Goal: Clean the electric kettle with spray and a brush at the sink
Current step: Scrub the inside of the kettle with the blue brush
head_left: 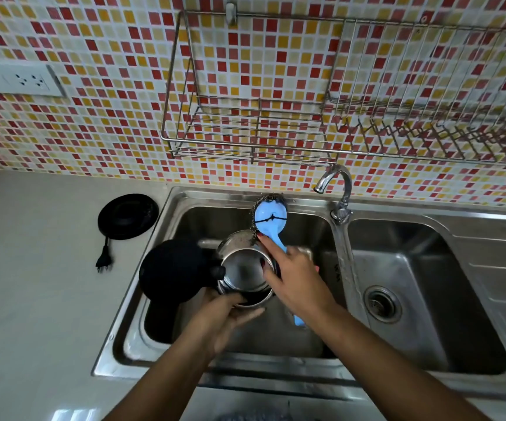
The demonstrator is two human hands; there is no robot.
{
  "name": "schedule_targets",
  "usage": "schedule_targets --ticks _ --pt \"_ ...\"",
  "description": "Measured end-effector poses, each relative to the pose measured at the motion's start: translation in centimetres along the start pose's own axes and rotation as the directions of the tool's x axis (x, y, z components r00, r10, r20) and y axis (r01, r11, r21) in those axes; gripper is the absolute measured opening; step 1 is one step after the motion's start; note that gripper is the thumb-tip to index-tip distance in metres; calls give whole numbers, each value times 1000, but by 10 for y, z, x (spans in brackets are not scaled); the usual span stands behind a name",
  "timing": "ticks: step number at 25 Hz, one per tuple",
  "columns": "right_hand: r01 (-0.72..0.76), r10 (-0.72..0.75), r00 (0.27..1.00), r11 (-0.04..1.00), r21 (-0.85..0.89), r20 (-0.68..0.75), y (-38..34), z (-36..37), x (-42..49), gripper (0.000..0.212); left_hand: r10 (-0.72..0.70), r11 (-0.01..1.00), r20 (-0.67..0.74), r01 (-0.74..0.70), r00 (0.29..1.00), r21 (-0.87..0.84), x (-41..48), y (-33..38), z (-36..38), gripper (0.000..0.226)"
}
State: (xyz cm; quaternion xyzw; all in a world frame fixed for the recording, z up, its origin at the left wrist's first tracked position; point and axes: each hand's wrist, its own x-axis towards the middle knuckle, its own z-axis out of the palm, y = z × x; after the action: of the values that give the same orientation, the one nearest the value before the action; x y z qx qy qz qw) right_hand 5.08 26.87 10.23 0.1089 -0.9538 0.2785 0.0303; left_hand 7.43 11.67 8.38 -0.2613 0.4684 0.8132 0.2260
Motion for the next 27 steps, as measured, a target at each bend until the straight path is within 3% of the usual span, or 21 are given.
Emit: schedule_targets --ticks 4,7,9,12,14,16,19,22,24,27 --pt "-71 53 991 987 146 121 45 -22 -9 50 -12 996 10 13 1000 -86 -1 11 -13 43" --pt "-118 131 959 991 -68 252 91 -39 -10 25 -59 997 54 61 997 -44 -5 10 -32 45" --pt "-140 175 969 971 -195 175 93 -44 5 22 -85 995 85 89 993 -43 1 10 -44 63" --pt "65 -56 996 986 -156 63 66 -49 11 25 -69 997 88 72 994 -32 8 12 -52 76" --pt "194 -177 976 972 -136 128 59 -59 -1 30 -73 997 67 72 995 7 8 15 -57 64" --pt "161 -125 975 967 -197 186 69 -70 -3 32 -58 996 38 55 998 77 4 18 -62 53" --pt "51 -18 994 950 -307 110 70 -70 31 26 -66 991 28 62 997 118 -5 20 -59 55" --pt "275 -232 956 922 -273 179 40 -68 38 26 -39 989 -41 44 998 138 -13 21 -53 42" --pt "350 -277 917 904 -247 286 44 -84 30 26 -26 988 -63 36 998 153 -16 21 -56 35" --pt "258 -135 941 881 -396 311 58 -96 48 32 -39 982 -62 49 997 180 -20 20 -59 35"
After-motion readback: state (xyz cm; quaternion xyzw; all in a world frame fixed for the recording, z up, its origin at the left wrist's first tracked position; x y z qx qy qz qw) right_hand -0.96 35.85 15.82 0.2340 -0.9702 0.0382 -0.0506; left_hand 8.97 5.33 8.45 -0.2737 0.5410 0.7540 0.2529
